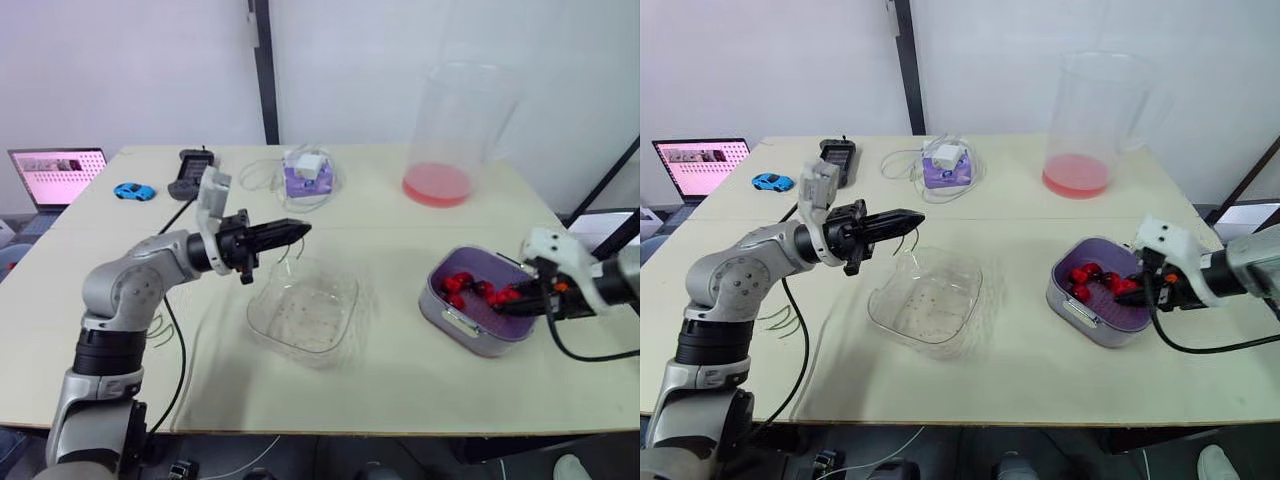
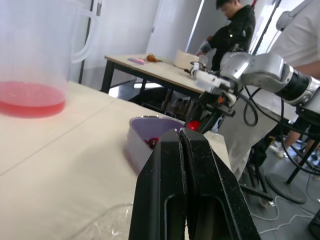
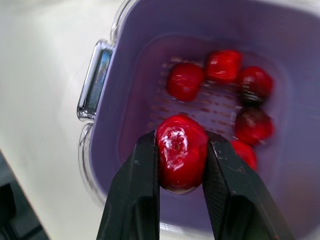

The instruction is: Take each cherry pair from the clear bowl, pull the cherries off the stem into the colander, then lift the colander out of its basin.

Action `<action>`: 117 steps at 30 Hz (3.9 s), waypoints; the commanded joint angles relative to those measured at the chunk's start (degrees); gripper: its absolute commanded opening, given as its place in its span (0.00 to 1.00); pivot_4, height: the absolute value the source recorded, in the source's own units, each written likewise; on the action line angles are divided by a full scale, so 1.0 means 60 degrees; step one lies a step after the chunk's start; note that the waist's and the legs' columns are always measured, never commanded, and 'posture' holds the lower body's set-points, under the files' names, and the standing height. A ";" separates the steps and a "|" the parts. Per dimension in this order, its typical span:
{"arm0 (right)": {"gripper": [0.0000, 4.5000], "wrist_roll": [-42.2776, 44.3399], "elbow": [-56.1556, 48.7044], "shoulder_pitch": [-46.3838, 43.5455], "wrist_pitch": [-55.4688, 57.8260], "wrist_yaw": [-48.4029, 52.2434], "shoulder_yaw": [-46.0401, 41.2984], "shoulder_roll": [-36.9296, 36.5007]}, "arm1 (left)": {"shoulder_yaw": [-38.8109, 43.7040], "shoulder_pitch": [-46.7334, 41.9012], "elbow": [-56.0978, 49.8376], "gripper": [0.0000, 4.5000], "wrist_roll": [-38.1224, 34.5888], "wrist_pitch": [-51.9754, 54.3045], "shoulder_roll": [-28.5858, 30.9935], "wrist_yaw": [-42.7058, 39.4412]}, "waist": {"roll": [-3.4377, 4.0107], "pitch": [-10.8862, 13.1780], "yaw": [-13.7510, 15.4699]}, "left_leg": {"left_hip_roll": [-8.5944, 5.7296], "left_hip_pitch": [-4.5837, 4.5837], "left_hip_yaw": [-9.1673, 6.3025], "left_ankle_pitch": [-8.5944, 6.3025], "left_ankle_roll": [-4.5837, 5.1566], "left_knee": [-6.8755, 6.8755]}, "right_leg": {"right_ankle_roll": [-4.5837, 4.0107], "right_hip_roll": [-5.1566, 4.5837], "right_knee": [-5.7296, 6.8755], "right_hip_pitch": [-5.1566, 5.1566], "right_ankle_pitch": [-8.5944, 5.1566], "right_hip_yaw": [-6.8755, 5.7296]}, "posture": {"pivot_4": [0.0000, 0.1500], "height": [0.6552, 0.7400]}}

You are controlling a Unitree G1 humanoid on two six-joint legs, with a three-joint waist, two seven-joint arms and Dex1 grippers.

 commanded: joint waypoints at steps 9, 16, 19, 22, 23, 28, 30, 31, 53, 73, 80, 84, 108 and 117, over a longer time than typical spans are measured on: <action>0.98 -0.0469 0.0081 -0.0824 0.0160 0.0905 -0.0448 -0.0195 | 0.0125 0.0035 -0.0528 0.00 -0.0046 -0.0025 0.0196 -0.0034 | -0.0001 0.0001 0.0027 | -0.0001 -0.0001 -0.0003 -0.0001 0.0002 0.0000 | 0.0000 0.0000 0.0000 0.0000 0.0000 -0.0003 | 1.00 0.92; 0.98 0.1923 0.0199 -0.3142 0.1720 0.1652 -0.1614 0.0870 | 0.0467 0.0225 -0.0720 0.00 -0.0171 0.0136 0.0774 -0.0093 | 0.0005 0.0003 -0.0051 | 0.0002 0.0005 -0.0002 -0.0002 0.0003 0.0000 | 0.0000 0.0004 0.0008 0.0000 0.0000 -0.0001 | 1.00 0.92; 0.98 0.2561 -0.0135 -0.4228 0.2209 0.1695 -0.1451 0.1631 | 0.0798 0.0630 -0.0844 0.00 -0.0096 0.0229 0.1409 -0.0044 | 0.0005 0.0002 -0.0036 | 0.0010 0.0010 -0.0007 -0.0002 0.0003 -0.0009 | -0.0003 0.0014 0.0009 0.0000 0.0000 -0.0002 | 1.00 0.92; 0.98 0.2643 -0.0723 -0.4544 0.2082 0.1728 -0.1043 0.2229 | 0.1250 0.1191 -0.0964 0.00 -0.0025 0.0275 0.2111 0.0006 | -0.0001 0.0004 0.0012 | 0.0007 0.0002 -0.0010 -0.0003 0.0004 -0.0008 | -0.0003 0.0007 0.0001 0.0000 0.0000 -0.0008 | 1.00 0.92; 0.98 0.2843 -0.0941 -0.4751 0.2172 0.1559 -0.0944 0.2692 | 0.1596 0.1566 -0.0952 0.00 0.0070 0.0283 0.2462 0.0077 | -0.0002 0.0004 -0.0029 | 0.0005 -0.0001 -0.0009 -0.0002 0.0003 -0.0008 | -0.0002 0.0001 -0.0001 0.0000 0.0000 -0.0011 | 1.00 0.92; 0.98 0.3300 -0.1504 -0.5130 0.2512 0.1225 -0.0794 0.3725 | 0.2645 0.3112 -0.0675 0.00 0.0549 0.0086 0.3351 0.0459 | 0.0005 0.0009 0.0052 | 0.0007 -0.0002 -0.0007 -0.0003 0.0003 -0.0013 | -0.0003 0.0001 0.0017 -0.0018 0.0000 -0.0008 | 1.00 0.92; 0.98 0.3303 -0.1503 -0.5124 0.2424 0.1248 -0.0713 0.3871 | 0.2848 0.3803 -0.0462 0.00 0.0882 -0.0139 0.3416 0.0539 | 0.0005 0.0009 0.0096 | 0.0002 -0.0007 -0.0009 -0.0002 0.0003 -0.0008 | -0.0003 -0.0008 0.0007 -0.0008 -0.0001 -0.0017 | 1.00 0.92; 0.98 0.3220 -0.1478 -0.5128 0.2340 0.1208 -0.0625 0.3972 | 0.2934 0.4161 -0.0343 0.00 0.1004 -0.0224 0.3369 0.0590 | 0.0001 0.0006 0.0087 | 0.0000 -0.0007 -0.0007 -0.0003 0.0003 -0.0006 | -0.0003 -0.0013 0.0004 -0.0005 0.0000 -0.0017 | 1.00 0.92; 1.00 0.3199 -0.1731 -0.5038 0.2747 0.1106 -0.0519 0.3804 | 0.3929 0.5889 0.1055 0.99 0.1675 -0.1598 0.3324 0.0255 | 0.0000 0.0006 -0.0004 | 0.0004 -0.0004 -0.0004 -0.0004 0.0005 -0.0009 | -0.0003 -0.0009 0.0021 -0.0017 0.0000 -0.0015 | 1.00 0.92; 1.00 0.4141 -0.5062 -0.1080 0.6999 -0.2965 -0.4776 0.1608 | -0.0549 -0.0766 -0.0358 0.99 -0.0123 -0.0073 0.3064 -0.3873 | -0.0005 0.0005 0.0129 | 0.0006 -0.0008 0.0000 -0.0008 0.0012 0.0001 | -0.0003 0.0011 0.0025 -0.0014 0.0000 -0.0009 | 1.00 0.92; 1.00 0.5737 -0.6811 -0.0491 0.9177 -0.4665 -0.6314 0.1444 | -0.1710 -0.2129 0.0652 0.99 0.0895 -0.1033 0.1864 -0.4817 | -0.0002 0.0003 0.0017 | 0.0005 -0.0007 -0.0002 -0.0007 0.0012 0.0005 | -0.0003 0.0011 0.0030 -0.0013 -0.0001 -0.0006 | 1.00 0.92; 1.00 0.6271 -0.7095 0.0392 0.9177 -0.5890 -0.5863 0.0976 | -0.2308 -0.2134 0.1830 0.99 0.2110 -0.2561 0.1572 -0.5336 | -0.0002 0.0002 0.0000 | 0.0004 -0.0005 -0.0001 -0.0007 0.0013 0.0005 | -0.0003 0.0010 0.0030 -0.0009 -0.0001 -0.0006 | 1.00 0.92; 0.60 0.5787 -0.5026 -0.1715 0.9177 -0.9756 -0.0898 0.2543 | -0.1634 -0.0966 0.1260 1.00 0.3121 -0.3670 0.0994 -0.4019 | -0.0003 0.0002 0.0007 | 0.0005 -0.0011 -0.0007 -0.0007 0.0012 0.0008 | -0.0003 0.0008 0.0033 -0.0017 -0.0001 -0.0004 | 1.00 0.92; 0.04 0.6103 -0.5112 -0.2000 0.9177 -0.9615 -0.0894 0.2137 | -0.1631 -0.0899 0.1115 1.00 0.3153 -0.3532 0.1081 -0.3865 | -0.0003 0.0002 0.0007 | 0.0004 -0.0011 -0.0006 -0.0007 0.0013 0.0007 | -0.0003 0.0008 0.0033 -0.0017 -0.0001 -0.0004 | 1.00 0.92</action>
